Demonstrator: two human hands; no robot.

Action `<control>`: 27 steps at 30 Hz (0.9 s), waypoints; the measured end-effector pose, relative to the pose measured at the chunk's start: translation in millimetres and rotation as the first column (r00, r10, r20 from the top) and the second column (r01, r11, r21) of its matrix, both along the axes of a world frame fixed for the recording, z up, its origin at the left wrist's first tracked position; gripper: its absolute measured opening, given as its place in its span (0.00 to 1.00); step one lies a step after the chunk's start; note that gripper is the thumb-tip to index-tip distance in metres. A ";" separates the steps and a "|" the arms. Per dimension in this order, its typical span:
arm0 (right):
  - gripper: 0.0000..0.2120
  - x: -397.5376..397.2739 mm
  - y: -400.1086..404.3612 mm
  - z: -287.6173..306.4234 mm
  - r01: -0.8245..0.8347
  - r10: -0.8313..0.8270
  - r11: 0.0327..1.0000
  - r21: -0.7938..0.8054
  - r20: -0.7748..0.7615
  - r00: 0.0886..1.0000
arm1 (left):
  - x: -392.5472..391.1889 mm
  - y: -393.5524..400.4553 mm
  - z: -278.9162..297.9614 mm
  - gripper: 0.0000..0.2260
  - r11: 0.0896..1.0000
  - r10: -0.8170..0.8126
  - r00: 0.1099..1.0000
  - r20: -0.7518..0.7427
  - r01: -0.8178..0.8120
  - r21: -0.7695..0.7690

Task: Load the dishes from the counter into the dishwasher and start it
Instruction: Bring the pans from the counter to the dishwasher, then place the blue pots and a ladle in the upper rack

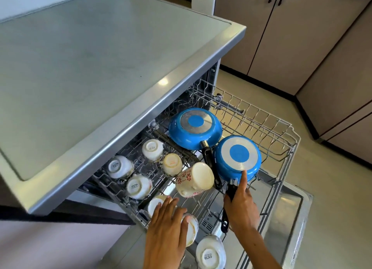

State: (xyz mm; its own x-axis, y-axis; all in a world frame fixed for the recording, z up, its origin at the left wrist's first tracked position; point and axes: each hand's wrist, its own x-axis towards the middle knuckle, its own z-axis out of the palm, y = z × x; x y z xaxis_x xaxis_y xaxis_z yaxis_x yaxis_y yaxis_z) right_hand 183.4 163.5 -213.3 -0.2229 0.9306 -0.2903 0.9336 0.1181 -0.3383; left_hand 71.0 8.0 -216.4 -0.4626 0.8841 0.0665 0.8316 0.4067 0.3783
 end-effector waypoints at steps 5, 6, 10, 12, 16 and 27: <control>0.11 10.4 -19.3 46.8 -0.072 0.073 0.997 0.012 -0.105 0.992 | 4.8 -17.0 35.1 0.09 0.982 0.043 0.994 0.105 -0.062 0.178; 0.09 12.2 -27.1 61.0 -0.090 0.091 0.996 0.010 -0.152 0.984 | 7.4 -24.2 52.2 0.09 0.975 0.048 0.994 0.097 -0.068 0.211; 0.08 17.2 -79.3 141.6 -0.204 0.191 0.979 0.007 -0.382 0.904 | 25.0 -79.8 143.2 0.10 0.962 0.067 0.995 0.080 -0.086 0.261; 0.08 19.4 -118.0 185.3 -0.294 0.267 0.956 0.020 -0.478 0.836 | 37.9 -128.5 186.6 0.11 0.953 0.116 0.990 0.075 -0.132 0.273; 0.10 8.2 -183.0 249.1 -0.514 0.430 0.858 0.014 -0.569 0.701 | 51.2 -224.4 243.2 0.14 0.944 0.230 0.971 -0.060 -0.208 0.257; 0.12 -87.8 -278.6 335.6 -0.809 0.667 0.571 0.139 -0.653 0.359 | 35.2 -368.0 302.7 0.11 0.673 0.706 0.708 -0.018 -0.663 0.327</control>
